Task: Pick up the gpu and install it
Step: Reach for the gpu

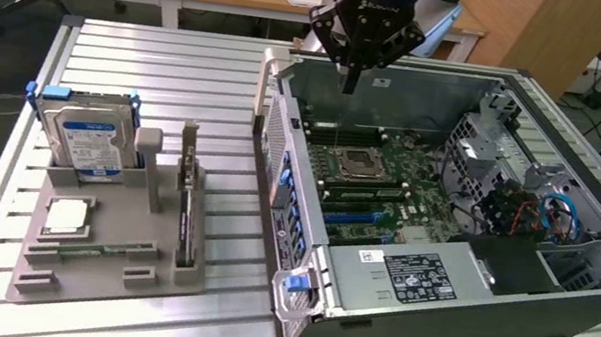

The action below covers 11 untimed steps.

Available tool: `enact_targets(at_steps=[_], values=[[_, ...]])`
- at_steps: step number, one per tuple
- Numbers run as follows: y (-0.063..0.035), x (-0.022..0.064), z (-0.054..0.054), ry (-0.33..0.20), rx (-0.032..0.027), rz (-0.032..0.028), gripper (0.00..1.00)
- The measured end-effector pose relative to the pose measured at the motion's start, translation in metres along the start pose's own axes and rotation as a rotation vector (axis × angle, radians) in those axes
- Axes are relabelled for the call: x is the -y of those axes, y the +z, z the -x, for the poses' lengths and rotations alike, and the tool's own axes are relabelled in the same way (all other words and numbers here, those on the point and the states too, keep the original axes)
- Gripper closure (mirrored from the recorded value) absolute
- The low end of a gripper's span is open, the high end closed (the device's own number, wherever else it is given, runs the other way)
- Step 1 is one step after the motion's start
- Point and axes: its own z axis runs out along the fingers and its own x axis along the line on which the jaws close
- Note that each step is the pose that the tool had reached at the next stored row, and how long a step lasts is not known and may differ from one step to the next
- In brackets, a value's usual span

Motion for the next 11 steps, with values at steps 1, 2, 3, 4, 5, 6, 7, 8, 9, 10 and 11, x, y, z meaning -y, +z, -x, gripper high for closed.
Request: enact_targets(at_steps=[1, 2, 3, 4, 5, 6, 7, 8, 9, 10, 11], values=[[0.0001, 0.0000, -0.0002, 0.000, 0.0000, 0.0000, 0.89], [0.0002, 0.0000, -0.0004, 0.000, 0.0000, 0.0000, 0.89], [0.0003, -0.0001, -0.0005, 0.000, 0.0000, -0.0001, 0.89], [0.0004, -0.0001, -0.0008, 0.000, 0.0000, 0.0000, 0.89], [0.0005, -0.0002, -0.0011, 0.000, 0.0000, 0.0000, 0.89], [0.0006, -0.0002, -0.0014, 0.000, 0.0000, 0.0000, 0.89], [0.0007, -0.0001, -0.0017, 0.000, 0.0000, 0.0000, 0.89], [0.0008, -0.0001, -0.0021, 0.000, 0.0000, 0.0000, 0.89], [0.0009, -0.0001, -0.0025, 0.000, 0.0000, 0.0000, 0.89], [0.0011, -0.0001, -0.0030, 0.000, 0.0000, 0.0000, 0.89], [0.0012, -0.0001, -0.0036, 0.000, 0.0001, 0.0001, 0.89]])
